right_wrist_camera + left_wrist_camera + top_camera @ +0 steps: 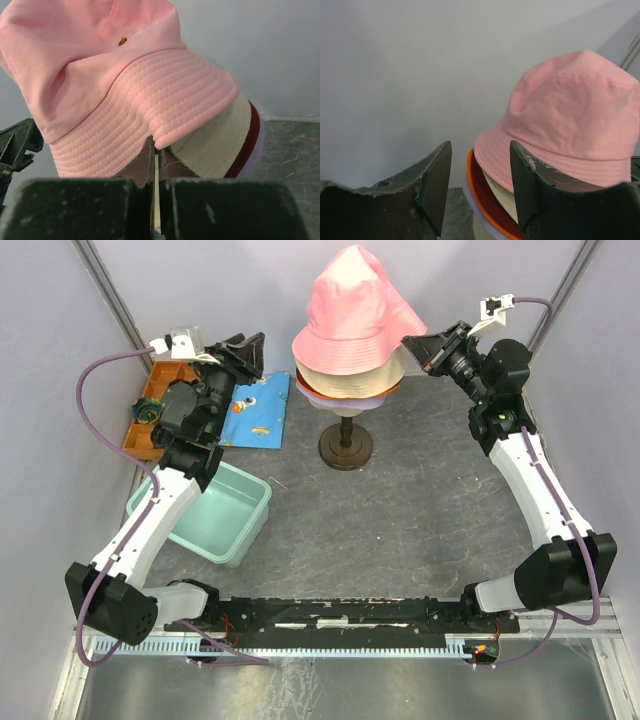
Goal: Stack the hats
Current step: Stack the hat on the hat.
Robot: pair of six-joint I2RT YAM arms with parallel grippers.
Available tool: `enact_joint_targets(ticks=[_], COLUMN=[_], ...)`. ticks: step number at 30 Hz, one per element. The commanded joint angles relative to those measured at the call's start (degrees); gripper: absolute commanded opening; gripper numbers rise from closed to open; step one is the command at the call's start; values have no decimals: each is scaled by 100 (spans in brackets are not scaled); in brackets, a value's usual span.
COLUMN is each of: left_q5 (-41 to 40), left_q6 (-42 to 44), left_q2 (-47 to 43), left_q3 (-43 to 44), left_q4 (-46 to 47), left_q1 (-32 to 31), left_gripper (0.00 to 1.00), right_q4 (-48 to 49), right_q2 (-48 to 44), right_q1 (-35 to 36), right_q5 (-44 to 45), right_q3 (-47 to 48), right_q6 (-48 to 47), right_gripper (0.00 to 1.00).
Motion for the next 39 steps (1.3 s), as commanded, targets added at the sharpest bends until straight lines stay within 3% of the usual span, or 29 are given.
enact_joint_targets(ticks=[1,8,15,20,39], left_q5=[513,607,644,769,125], left_q6=[-1342,-1898,-3299,-4489,-5839], left_q2=[-203,-501,-852,-830,-253], left_q3=[70,62,-130,-623,-1222], left_q4=[-447,-1288,-1658,-1058,522], left_q1=[-17,-209,-224,-317,-958], left_gripper=[57,57,60,69,84], right_q4=[-73,-247,-341,-350,-384], right_q2=[-428,-857,-1100,-1023,-896], right_q1=[204,373,491,732,1108], right_q5=[-16,44,139,209,393], right_q3=[-145,-689,-1088,-1101,-1286], right_q6=[106,119,41,33,-73], right_gripper=[0,0,0,0,0])
